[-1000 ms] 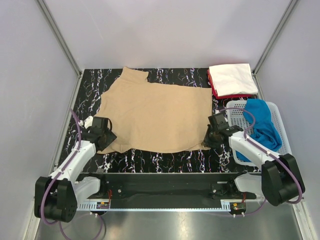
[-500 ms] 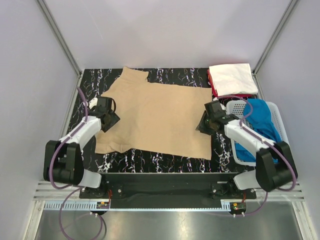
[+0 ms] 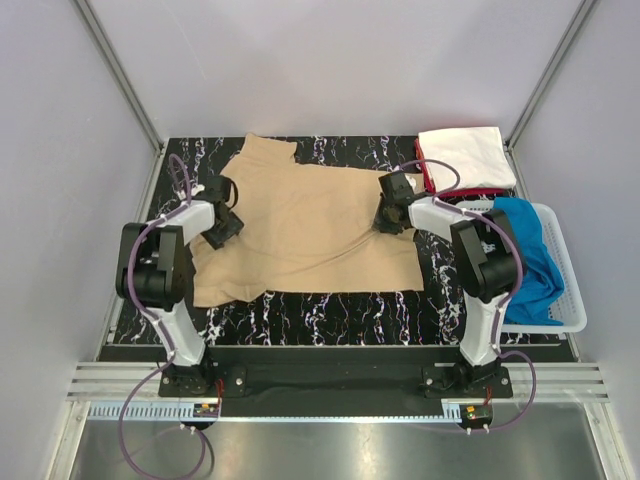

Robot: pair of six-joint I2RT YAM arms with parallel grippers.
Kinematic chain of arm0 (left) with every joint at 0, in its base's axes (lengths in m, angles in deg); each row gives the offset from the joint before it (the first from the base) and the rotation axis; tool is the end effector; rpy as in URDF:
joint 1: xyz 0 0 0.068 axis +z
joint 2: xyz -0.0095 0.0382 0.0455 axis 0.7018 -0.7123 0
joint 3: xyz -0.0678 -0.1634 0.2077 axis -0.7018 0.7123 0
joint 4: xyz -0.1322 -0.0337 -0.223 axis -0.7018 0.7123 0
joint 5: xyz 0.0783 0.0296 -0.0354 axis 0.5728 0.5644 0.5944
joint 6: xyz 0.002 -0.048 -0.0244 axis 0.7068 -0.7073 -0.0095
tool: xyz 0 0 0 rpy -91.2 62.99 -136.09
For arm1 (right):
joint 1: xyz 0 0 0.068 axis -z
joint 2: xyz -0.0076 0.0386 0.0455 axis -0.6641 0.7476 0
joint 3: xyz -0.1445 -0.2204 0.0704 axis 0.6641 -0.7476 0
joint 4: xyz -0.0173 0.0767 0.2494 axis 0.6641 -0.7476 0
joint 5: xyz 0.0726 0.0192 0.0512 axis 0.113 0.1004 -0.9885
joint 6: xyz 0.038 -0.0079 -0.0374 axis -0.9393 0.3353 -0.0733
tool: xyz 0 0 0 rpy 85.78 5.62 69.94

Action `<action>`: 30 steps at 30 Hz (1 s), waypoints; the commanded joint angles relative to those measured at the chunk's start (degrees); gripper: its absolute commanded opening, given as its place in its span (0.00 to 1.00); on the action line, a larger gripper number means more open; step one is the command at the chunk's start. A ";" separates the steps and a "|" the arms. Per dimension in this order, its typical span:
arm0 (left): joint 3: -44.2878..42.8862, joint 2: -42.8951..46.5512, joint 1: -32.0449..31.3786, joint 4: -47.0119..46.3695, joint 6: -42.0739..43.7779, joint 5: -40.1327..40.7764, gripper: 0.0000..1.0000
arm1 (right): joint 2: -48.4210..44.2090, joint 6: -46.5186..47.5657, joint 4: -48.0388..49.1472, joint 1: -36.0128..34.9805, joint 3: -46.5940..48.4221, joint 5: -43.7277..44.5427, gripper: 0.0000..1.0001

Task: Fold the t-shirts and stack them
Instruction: Flatten the tshirt out

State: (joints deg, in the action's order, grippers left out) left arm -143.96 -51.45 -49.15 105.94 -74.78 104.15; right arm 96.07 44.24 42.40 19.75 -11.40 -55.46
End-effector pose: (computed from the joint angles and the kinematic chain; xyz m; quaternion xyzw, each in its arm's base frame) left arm 0.3509 -0.0189 0.1627 -0.3854 0.8923 0.0251 0.2336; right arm 0.3762 0.1473 0.1568 0.1026 0.9507 0.0910 0.2780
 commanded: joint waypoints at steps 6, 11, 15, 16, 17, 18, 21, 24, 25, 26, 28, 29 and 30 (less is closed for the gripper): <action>-21.86 -13.29 0.62 -1.58 5.52 -5.86 0.57 | 11.93 9.04 -2.47 1.30 17.97 5.29 0.33; -29.12 -8.31 0.71 5.79 11.06 -4.47 0.57 | 9.05 6.17 -9.95 1.30 24.85 2.92 0.33; -17.80 7.91 0.89 7.74 7.22 2.90 0.56 | 2.20 -3.50 -17.50 1.21 22.57 3.01 0.35; -14.73 10.75 1.15 7.65 5.81 3.27 0.56 | -0.69 -5.00 -17.87 1.21 20.56 1.35 0.34; -8.87 13.39 1.59 7.48 2.84 3.45 0.56 | -2.28 -7.37 -18.05 1.39 19.23 0.81 0.35; -5.94 18.03 3.24 7.48 1.07 2.84 0.55 | -3.86 -8.70 -18.14 1.30 17.74 0.64 0.35; 4.35 24.38 8.42 5.55 -3.77 -0.66 0.52 | -9.67 -12.13 -17.96 1.30 12.29 0.19 0.36; 9.81 24.85 12.90 5.45 -8.60 -1.55 0.47 | -15.37 -12.93 -17.61 1.30 7.98 -0.68 0.36; 10.43 24.23 14.23 5.80 -10.10 -2.95 0.46 | -16.35 -12.93 -17.35 1.30 6.14 -0.68 0.36; 11.05 23.53 15.38 6.07 -12.37 -4.62 0.45 | -17.32 -12.75 -17.09 1.30 5.17 -0.86 0.36; 10.62 20.55 17.06 6.68 -14.67 -8.14 0.44 | -19.51 -12.49 -16.56 1.30 2.71 -0.43 0.36; 9.31 19.58 17.15 8.25 -17.03 -8.59 0.43 | -20.13 -12.31 -16.29 1.30 1.91 -0.07 0.36; 8.42 17.31 17.06 8.70 -18.01 -9.46 0.43 | -20.92 -12.23 -16.03 1.21 0.69 0.71 0.36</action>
State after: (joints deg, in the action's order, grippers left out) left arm -133.23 -31.34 -32.48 114.03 -85.34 99.84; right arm 77.97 33.29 26.03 20.86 -7.75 -55.70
